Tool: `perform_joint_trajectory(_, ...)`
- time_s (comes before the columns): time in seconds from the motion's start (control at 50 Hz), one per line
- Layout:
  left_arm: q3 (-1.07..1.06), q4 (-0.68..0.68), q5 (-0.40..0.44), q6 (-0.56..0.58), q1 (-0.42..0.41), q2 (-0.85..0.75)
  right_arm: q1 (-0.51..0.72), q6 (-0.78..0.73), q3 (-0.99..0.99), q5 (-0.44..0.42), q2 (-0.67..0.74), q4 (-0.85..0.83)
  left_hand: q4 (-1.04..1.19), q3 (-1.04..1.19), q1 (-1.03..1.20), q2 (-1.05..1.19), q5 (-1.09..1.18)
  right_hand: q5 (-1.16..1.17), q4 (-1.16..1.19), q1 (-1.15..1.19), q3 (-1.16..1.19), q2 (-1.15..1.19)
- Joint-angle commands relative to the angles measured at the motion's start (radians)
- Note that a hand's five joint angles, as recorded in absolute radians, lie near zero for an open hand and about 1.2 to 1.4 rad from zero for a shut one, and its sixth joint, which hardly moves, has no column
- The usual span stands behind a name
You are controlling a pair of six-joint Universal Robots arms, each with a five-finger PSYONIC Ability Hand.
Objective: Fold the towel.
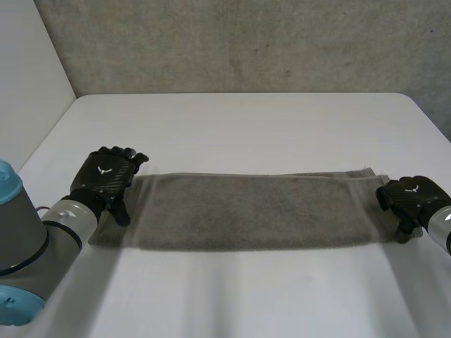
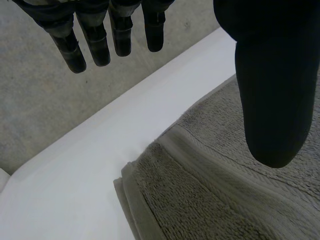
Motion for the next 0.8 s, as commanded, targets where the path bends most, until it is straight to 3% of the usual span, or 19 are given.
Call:
perform_joint_trajectory(0.02,-0.004,0.009,0.0,0.0,-0.005,0.005,-0.012,-0.003,-0.018,0.009,0.036,-0.002,0.031,0.031,0.031,0.031,0.03,0.474,0.479,0.475,0.476,0.476)
perform_joint_trajectory(0.04,-0.004,0.009,0.0,0.0,-0.005,0.005,-0.019,-0.002,-0.026,0.015,0.036,-0.008,0.031,0.031,0.031,0.031,0.03,0.774,0.778,0.775,0.775,0.775)
perform_joint_trajectory(0.24,-0.013,0.011,0.0,0.0,-0.004,0.009,-0.105,-0.041,-0.074,0.105,0.025,-0.058,0.028,0.028,0.028,0.028,0.027,0.785,0.789,0.786,0.786,0.786)
perform_joint_trajectory(0.32,-0.013,0.011,0.0,0.0,-0.002,0.014,-0.18,-0.142,-0.103,0.154,0.003,-0.052,0.028,0.028,0.028,0.028,0.027,0.785,0.789,0.786,0.786,0.786)
perform_joint_trajectory(0.46,-0.002,0.011,-0.001,-0.002,-0.002,0.037,-0.147,-0.178,-0.155,0.158,-0.075,-0.054,0.025,0.025,0.025,0.025,0.024,0.785,0.789,0.786,0.786,0.786)
perform_joint_trajectory(0.5,0.004,0.011,-0.001,-0.002,-0.004,0.045,0.012,-0.151,-0.216,0.159,-0.102,-0.054,0.025,0.025,0.025,0.025,0.024,0.785,0.789,0.786,0.786,0.786)
perform_joint_trajectory(0.56,0.021,0.011,-0.003,-0.006,-0.008,0.058,0.085,-0.13,-0.245,0.159,-0.115,-0.052,0.022,0.022,0.022,0.022,0.021,0.785,0.789,0.786,0.786,0.786)
perform_joint_trajectory(0.6,0.04,0.011,-0.004,-0.017,-0.019,0.066,0.239,-0.098,-0.293,0.161,-0.118,-0.058,0.022,0.022,0.022,0.022,0.021,0.785,0.789,0.786,0.786,0.786)
perform_joint_trajectory(0.62,0.041,0.011,-0.004,-0.017,-0.019,0.066,0.24,-0.098,-0.293,0.161,-0.118,-0.058,0.022,0.022,0.022,0.022,0.021,0.785,0.789,0.786,0.786,0.786)
perform_joint_trajectory(0.66,0.06,0.011,-0.008,-0.037,-0.034,0.069,0.412,-0.095,-0.324,0.15,-0.1,-0.064,0.022,0.022,0.022,0.022,0.021,0.785,0.789,0.786,0.786,0.786)
perform_joint_trajectory(0.68,0.061,0.011,-0.008,-0.037,-0.034,0.069,0.413,-0.095,-0.324,0.15,-0.099,-0.064,0.022,0.022,0.022,0.022,0.021,0.785,0.789,0.786,0.786,0.786)
perform_joint_trajectory(0.72,0.068,0.011,-0.011,-0.049,-0.04,0.069,0.616,-0.104,-0.36,0.145,-0.025,-0.071,0.022,0.022,0.022,0.022,0.021,0.785,0.789,0.786,0.786,0.786)
perform_joint_trajectory(0.8,0.074,0.011,-0.012,-0.089,-0.057,0.069,0.758,-0.106,-0.383,0.142,0.058,-0.072,0.025,0.025,0.025,0.025,0.024,0.785,0.789,0.786,0.786,0.786)
